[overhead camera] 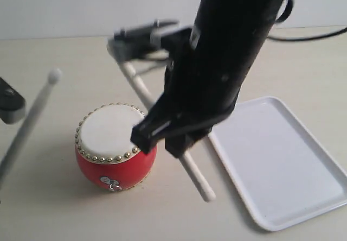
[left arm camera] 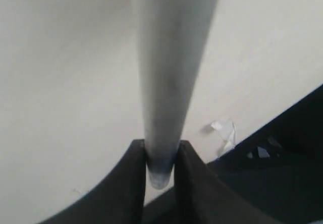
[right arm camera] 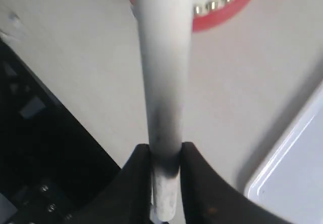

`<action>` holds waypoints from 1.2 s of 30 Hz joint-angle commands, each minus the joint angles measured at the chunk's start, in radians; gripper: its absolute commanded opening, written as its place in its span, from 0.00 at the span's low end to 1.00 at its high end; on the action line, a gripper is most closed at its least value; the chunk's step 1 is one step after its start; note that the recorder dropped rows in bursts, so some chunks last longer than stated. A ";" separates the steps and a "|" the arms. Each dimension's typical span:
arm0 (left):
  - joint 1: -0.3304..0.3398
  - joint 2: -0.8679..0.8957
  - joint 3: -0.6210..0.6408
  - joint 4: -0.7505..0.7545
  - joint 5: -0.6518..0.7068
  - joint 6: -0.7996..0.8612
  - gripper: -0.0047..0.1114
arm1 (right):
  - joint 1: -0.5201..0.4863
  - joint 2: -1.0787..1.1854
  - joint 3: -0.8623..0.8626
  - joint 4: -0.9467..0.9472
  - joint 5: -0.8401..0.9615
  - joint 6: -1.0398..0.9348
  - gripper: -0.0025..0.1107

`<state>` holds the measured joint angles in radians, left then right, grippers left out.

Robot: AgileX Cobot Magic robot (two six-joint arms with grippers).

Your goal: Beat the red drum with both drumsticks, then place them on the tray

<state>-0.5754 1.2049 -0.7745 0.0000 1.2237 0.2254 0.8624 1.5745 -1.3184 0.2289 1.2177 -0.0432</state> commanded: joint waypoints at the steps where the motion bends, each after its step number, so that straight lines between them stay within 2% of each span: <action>1: -0.002 0.235 -0.002 -0.110 -0.037 0.085 0.04 | 0.002 -0.171 -0.087 -0.003 0.003 0.023 0.02; 6: -0.002 0.459 -0.026 -0.144 -0.021 0.118 0.04 | 0.002 -0.259 -0.120 -0.022 0.003 0.030 0.02; 10: -0.002 0.468 -0.045 -0.159 -0.003 0.106 0.04 | 0.002 -0.249 -0.118 -0.096 0.003 0.043 0.02; 14: -0.002 0.345 -0.039 -0.156 -0.003 0.084 0.04 | 0.002 -0.159 -0.073 -0.132 0.003 0.049 0.02; 20: -0.002 0.016 -0.010 -0.147 -0.003 0.012 0.04 | 0.002 0.117 0.061 -0.051 0.003 -0.006 0.02; 26: -0.002 -0.276 0.014 -0.141 -0.003 -0.025 0.04 | 0.002 0.352 0.080 0.003 0.003 -0.053 0.02; 31: -0.002 -0.332 0.014 -0.135 -0.003 -0.025 0.04 | 0.002 0.290 0.071 -0.005 0.003 -0.060 0.02; 36: -0.002 -0.278 0.014 -0.135 -0.003 -0.023 0.04 | -0.014 0.103 0.044 -0.112 0.003 -0.053 0.02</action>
<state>-0.5754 0.8994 -0.7653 -0.1384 1.2230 0.2090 0.8624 1.7736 -1.2599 0.1782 1.2179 -0.0935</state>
